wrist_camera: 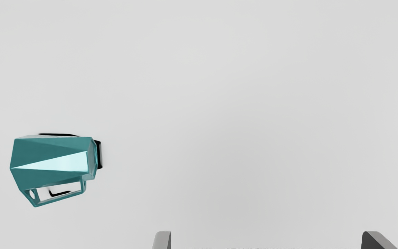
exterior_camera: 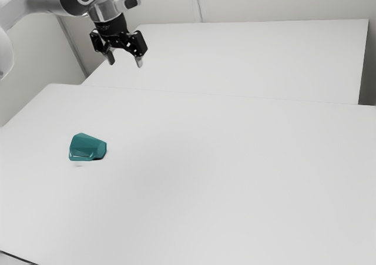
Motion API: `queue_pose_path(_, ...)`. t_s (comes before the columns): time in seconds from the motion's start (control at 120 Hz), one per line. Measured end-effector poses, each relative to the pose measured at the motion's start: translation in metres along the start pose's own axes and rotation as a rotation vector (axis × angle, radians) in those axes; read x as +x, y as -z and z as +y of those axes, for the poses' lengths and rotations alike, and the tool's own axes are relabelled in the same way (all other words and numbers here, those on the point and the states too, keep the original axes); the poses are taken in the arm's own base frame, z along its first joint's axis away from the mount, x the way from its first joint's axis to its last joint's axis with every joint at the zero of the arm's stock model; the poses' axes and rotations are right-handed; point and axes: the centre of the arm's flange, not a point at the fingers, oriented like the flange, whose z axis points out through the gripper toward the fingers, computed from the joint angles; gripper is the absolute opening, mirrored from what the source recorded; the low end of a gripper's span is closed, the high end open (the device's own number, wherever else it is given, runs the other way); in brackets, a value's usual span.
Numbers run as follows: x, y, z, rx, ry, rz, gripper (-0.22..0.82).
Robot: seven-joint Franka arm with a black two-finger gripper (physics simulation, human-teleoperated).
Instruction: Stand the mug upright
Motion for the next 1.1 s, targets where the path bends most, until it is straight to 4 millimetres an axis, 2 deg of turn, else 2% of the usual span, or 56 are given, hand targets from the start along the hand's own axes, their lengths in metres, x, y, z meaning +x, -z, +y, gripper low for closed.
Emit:
queue_pose_path(0.433, -0.002, -0.003, -0.005, -0.020, 0.010, -0.015, 0.60)
queue_pose_path(0.533, -0.013, -0.002, -0.009, -0.024, 0.021, -0.024, 0.60)
queue_pose_path(0.683, -0.020, -0.023, -0.014, -0.058, 0.042, -0.066, 0.60)
queue_pose_path(0.808, -0.021, -0.048, -0.047, -0.091, 0.089, -0.097, 0.60)
queue_pose_path(0.933, -0.023, -0.069, -0.100, -0.142, 0.116, -0.088, 0.60)
queue_pose_path(1.1, -0.027, -0.085, -0.164, -0.204, 0.092, -0.033, 0.60)
